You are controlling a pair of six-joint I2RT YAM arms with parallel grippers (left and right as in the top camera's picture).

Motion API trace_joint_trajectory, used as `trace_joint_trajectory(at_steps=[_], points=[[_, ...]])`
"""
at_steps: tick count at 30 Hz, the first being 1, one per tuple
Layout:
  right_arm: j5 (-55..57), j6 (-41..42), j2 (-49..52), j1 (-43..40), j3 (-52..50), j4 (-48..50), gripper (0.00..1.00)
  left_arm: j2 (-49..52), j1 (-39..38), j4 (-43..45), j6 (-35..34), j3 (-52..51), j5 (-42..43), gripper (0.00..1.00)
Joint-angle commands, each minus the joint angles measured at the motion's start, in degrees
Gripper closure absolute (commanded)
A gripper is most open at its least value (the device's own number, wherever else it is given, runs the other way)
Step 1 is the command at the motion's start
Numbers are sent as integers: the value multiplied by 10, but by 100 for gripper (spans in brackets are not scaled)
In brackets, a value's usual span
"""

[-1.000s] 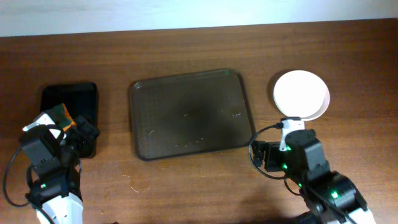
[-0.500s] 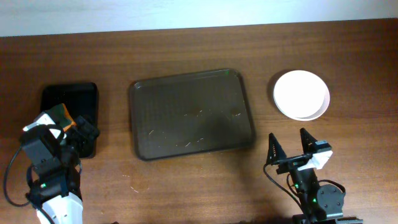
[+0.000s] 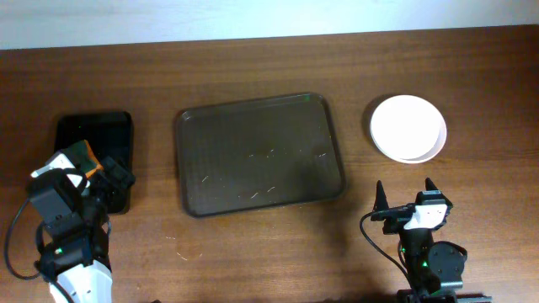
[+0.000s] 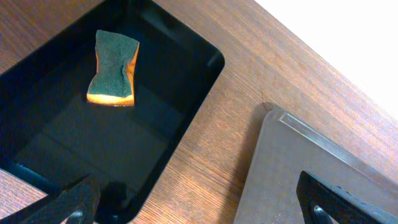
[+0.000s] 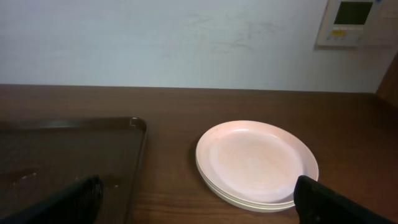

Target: Clean dirty plates on tray and stack at the side

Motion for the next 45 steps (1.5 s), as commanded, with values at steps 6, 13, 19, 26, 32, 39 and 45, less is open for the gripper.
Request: trace_joint_trajectory(at_steps=[6,13,19,26,32,39,45], points=[[9,-15,-5,22,-4,-3,2,-2,1,0,5,-1,6,0],[9,-15,-5,22,-4,-3,2,-2,1,0,5,-1,6,0],[9,-15,-5,22,-4,-3,2,-24,1,-2,5,-1,6,0],[9,-15,-5,22,-4,-3,2,-132,-149,-127,5,-3,-94,0],[9,-15,-5,22,-4,-3,2,-265,-220,-145,123,-71,-104,1],[9,-15,-5,22,-4,-3,2,-512,-248,106,123,-302,-19,1],[9,-15,-5,22,-4,-3,2,-566,-260,248,123,-403,-11,0]])
